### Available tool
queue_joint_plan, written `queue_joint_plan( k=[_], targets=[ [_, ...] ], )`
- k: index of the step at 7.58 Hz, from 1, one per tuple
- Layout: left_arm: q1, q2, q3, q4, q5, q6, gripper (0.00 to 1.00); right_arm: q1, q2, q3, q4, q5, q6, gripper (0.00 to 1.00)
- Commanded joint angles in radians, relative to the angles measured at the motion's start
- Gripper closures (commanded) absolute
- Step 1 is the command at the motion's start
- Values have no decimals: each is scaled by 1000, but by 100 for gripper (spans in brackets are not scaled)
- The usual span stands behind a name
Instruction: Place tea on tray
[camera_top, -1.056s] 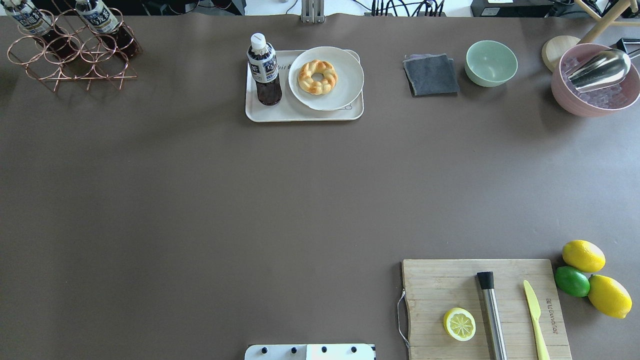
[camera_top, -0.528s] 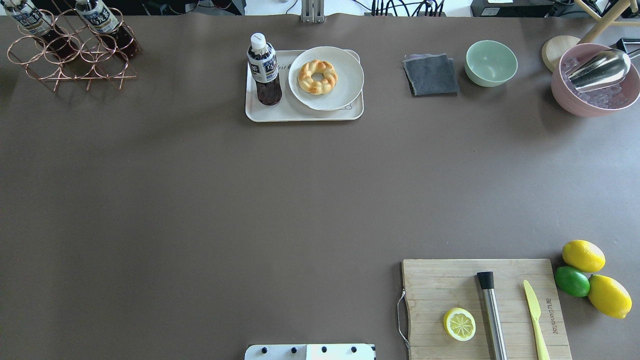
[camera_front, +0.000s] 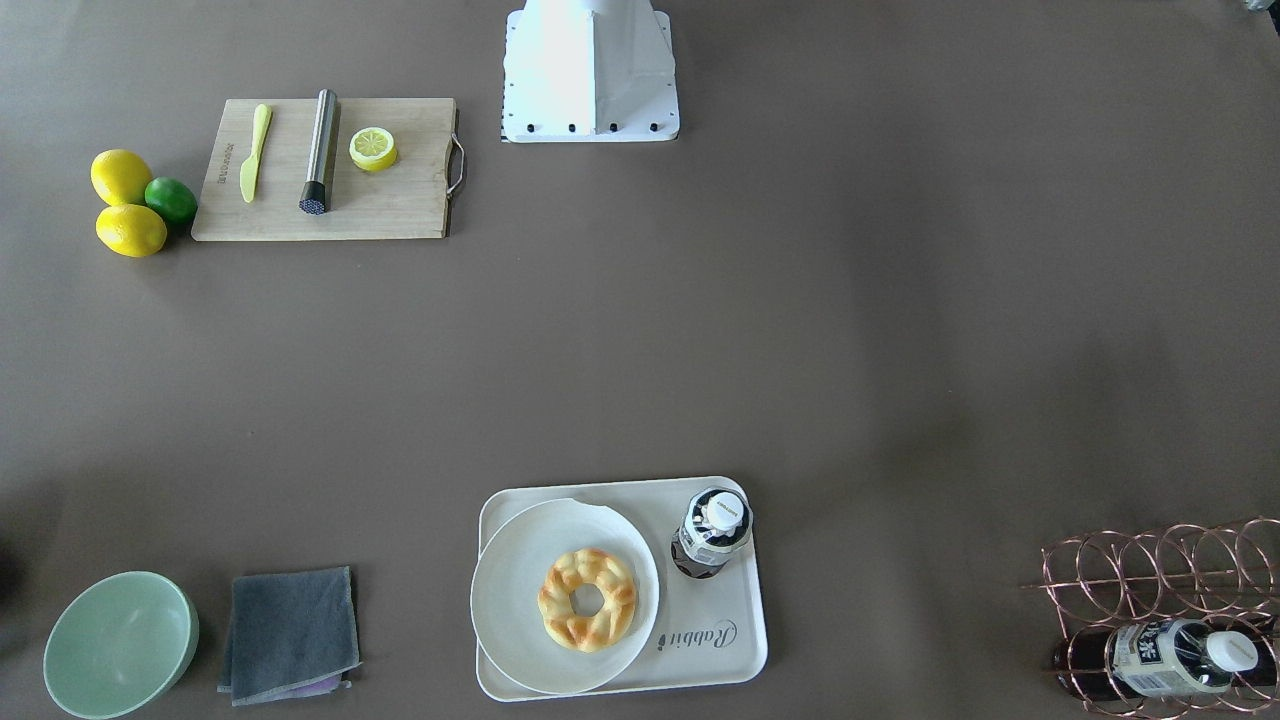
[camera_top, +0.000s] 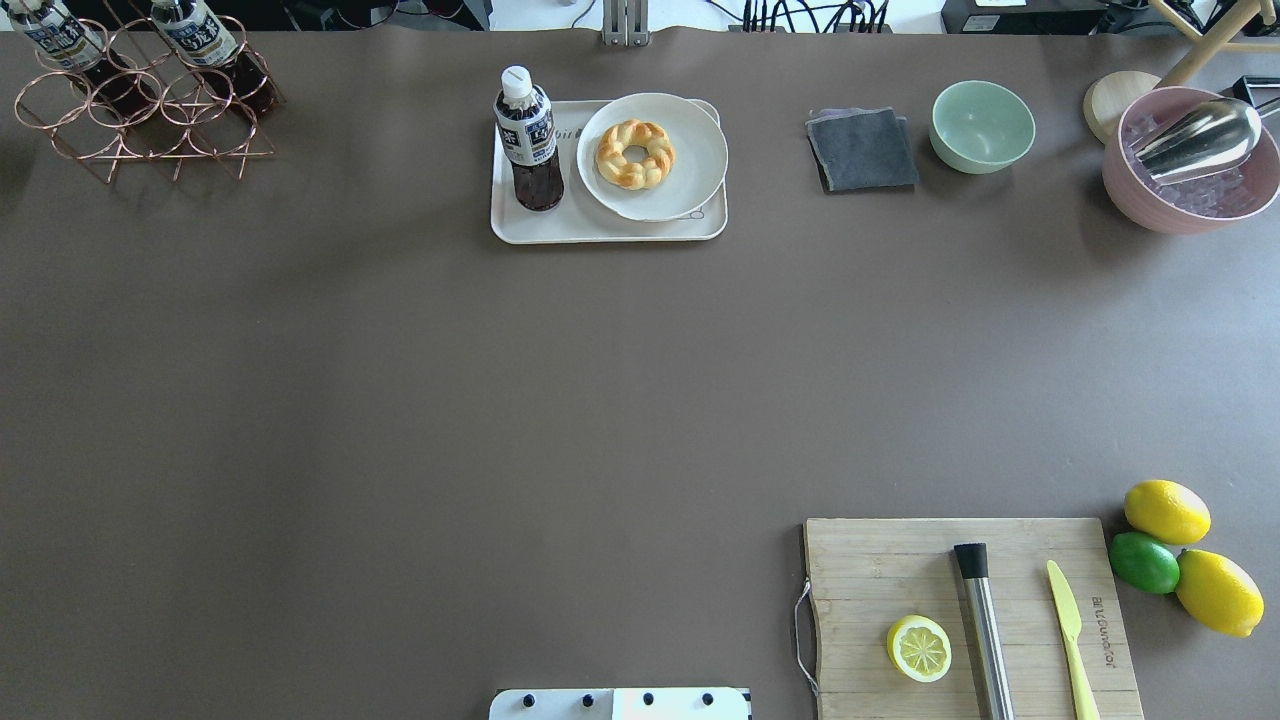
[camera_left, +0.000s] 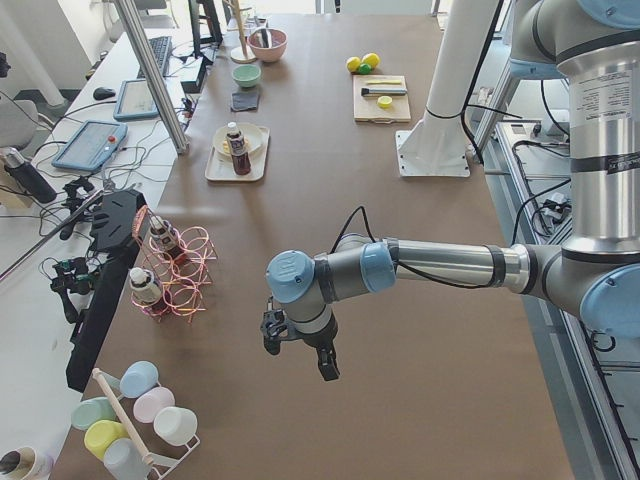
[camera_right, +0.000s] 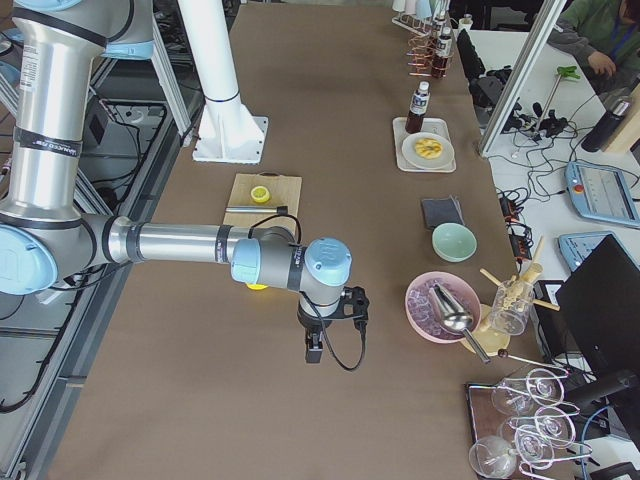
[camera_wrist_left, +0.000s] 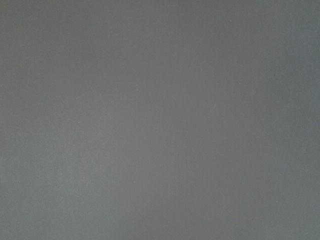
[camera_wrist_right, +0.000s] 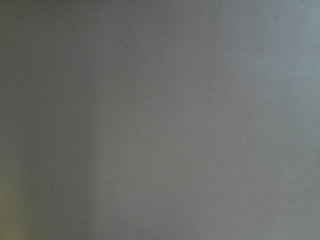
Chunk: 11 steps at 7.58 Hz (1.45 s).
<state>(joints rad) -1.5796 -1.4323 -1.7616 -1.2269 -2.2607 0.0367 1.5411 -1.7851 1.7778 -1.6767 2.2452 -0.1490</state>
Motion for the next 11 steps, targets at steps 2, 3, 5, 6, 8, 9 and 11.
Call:
queue_joint_plan(
  k=[2, 3, 5, 6, 8, 9, 11],
  targets=[
    [1, 1, -4, 3, 1, -1, 2, 1, -7, 6, 0, -117, -1, 0],
    [0, 1, -4, 3, 1, -1, 2, 1, -2, 18, 0, -180, -3, 0],
    [0, 1, -6, 3, 1, -1, 2, 1, 1, 28, 0, -177, 0, 0],
    [0, 1, -6, 3, 1, -1, 2, 1, 0, 29, 3, -176, 6, 0],
    [0, 1, -7, 3, 1, -1, 2, 1, -2, 40, 6, -171, 9, 0],
    [0, 1, -10, 3, 1, -1, 2, 1, -2, 46, 6, -170, 11, 0],
    [0, 0, -9, 3, 0, -1, 2, 1, 0, 46, 8, -132, 11, 0]
  ],
)
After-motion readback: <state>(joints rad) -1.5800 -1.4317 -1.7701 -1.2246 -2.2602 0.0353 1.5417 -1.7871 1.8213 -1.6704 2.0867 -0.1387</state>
